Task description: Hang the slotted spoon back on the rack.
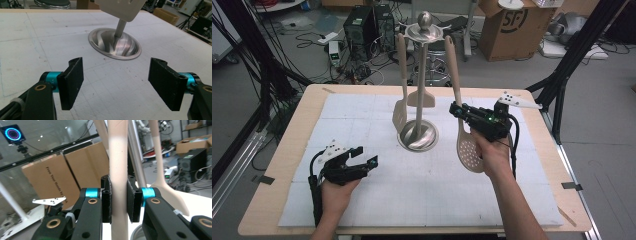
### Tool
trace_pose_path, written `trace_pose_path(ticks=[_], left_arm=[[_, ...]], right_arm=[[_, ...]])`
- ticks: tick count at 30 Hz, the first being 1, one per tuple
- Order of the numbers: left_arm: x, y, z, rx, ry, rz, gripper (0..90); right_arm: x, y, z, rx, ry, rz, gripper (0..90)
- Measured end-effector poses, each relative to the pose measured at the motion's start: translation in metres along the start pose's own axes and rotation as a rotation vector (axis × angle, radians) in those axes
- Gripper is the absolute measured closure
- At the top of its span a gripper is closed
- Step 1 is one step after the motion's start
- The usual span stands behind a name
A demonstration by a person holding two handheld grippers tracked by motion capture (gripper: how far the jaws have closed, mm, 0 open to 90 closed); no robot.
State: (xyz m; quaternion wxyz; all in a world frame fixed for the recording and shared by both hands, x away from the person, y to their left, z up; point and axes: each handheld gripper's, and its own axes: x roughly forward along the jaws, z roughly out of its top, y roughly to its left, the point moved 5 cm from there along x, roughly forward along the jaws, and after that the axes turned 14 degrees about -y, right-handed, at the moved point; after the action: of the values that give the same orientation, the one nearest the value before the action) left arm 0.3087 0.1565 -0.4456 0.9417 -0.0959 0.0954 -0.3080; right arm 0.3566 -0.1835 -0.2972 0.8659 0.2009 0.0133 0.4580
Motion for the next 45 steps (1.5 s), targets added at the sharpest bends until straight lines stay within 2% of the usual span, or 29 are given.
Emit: trace_pose_path(ticks=[2,7,9,11,14,17,20,23,28,30,32,36,40,45], left_arm=[[0.0,0.0,0.0,0.0,0.0,0.0,29.0],[0.0,0.0,0.0,0.002,0.0,-0.003,29.0],[0.0,-0.001,0.0,-0.001,-0.001,-0.004,29.0],[0.0,-0.001,0.0,0.001,0.0,-0.005,29.0],[0.0,-0.001,0.0,0.001,-0.003,-0.005,29.0],[0.0,-0.001,0.0,-0.001,-0.002,-0.005,29.0],[0.0,-0.001,0.0,0.005,0.0,-0.006,29.0],[0.001,-0.002,0.0,0.006,-0.002,-0.005,29.0],[0.001,-0.004,0.001,0.012,-0.013,-0.017,29.0],[0.001,-0.005,0.001,0.014,-0.017,-0.025,29.0],[0.002,-0.006,0.001,0.018,-0.02,-0.035,29.0],[0.002,-0.009,0.001,0.029,-0.022,-0.053,28.9],[0.003,-0.011,0.001,0.034,-0.023,-0.066,28.9],[0.004,-0.011,0.0,0.036,-0.018,-0.059,28.9]], right_arm=[[0.002,-0.001,-0.002,0.008,0.009,0.011,78.0],[0.005,-0.001,-0.007,-0.032,0.038,-0.02,76.2],[0.005,-0.001,-0.008,-0.03,0.038,-0.019,65.9],[0.004,-0.001,-0.007,-0.043,0.009,-0.039,54.6],[-0.001,-0.003,-0.008,-0.036,-0.025,-0.042,54.3],[-0.008,-0.005,-0.011,-0.018,-0.056,-0.04,46.3],[-0.019,-0.009,-0.011,-0.007,-0.127,-0.039,44.0],[-0.028,-0.014,-0.01,0.0,-0.162,-0.051,40.7],[-0.04,-0.019,-0.012,-0.009,-0.166,-0.08,34.7],[-0.046,-0.022,-0.016,-0.011,-0.152,-0.09,30.6],[-0.054,-0.025,-0.022,-0.013,-0.145,-0.108,30.5],[-0.072,-0.036,-0.035,-0.003,-0.116,-0.148,27.6],[-0.089,-0.049,-0.048,0.003,-0.088,-0.209,25.4],[-0.105,-0.059,-0.062,-0.019,-0.038,-0.268,22.0]])
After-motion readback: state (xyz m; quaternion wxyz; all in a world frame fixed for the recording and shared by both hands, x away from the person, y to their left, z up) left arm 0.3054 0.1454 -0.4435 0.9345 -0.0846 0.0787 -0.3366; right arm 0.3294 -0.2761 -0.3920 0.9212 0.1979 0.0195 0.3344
